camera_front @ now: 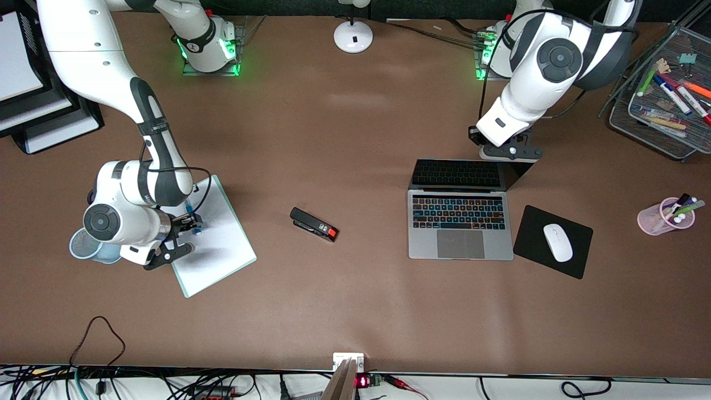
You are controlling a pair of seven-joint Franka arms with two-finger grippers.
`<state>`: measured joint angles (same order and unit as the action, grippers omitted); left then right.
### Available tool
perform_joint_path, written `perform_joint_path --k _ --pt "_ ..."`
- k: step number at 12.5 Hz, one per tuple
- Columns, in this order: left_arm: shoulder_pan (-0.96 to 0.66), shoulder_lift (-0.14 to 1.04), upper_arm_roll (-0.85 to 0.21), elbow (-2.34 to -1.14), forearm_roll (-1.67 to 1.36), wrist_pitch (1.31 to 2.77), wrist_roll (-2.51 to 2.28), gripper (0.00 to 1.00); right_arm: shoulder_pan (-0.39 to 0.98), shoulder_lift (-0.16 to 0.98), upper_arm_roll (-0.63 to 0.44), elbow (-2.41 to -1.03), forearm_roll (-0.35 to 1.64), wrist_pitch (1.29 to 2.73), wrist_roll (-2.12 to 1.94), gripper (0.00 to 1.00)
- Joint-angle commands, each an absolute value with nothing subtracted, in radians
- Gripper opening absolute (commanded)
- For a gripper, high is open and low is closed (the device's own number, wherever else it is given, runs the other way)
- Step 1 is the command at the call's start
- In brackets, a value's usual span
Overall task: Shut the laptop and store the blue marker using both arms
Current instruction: 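Grasp the blue marker with the right gripper while the left gripper nears the lid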
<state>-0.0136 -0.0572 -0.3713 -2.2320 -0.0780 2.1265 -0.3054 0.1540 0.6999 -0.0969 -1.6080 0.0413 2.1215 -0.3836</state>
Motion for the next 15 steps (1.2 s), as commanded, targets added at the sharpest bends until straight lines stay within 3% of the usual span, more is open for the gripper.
perform_joint_path --k 1,9,15 --pt "-0.008 -0.032 -0.383 -2.235 -0.081 2.166 -0.310 0.00 0.158 0.704 -0.088 -1.617 0.064 2.138 -0.405 0.66" --pt "-0.003 0.023 -0.380 -2.226 -0.026 2.268 -0.318 0.00 0.160 0.713 -0.084 -1.617 0.064 2.138 -0.405 0.45" --pt "0.000 0.070 -0.379 -2.204 0.044 2.388 -0.336 0.00 0.156 0.729 -0.084 -1.615 0.066 2.161 -0.405 0.41"
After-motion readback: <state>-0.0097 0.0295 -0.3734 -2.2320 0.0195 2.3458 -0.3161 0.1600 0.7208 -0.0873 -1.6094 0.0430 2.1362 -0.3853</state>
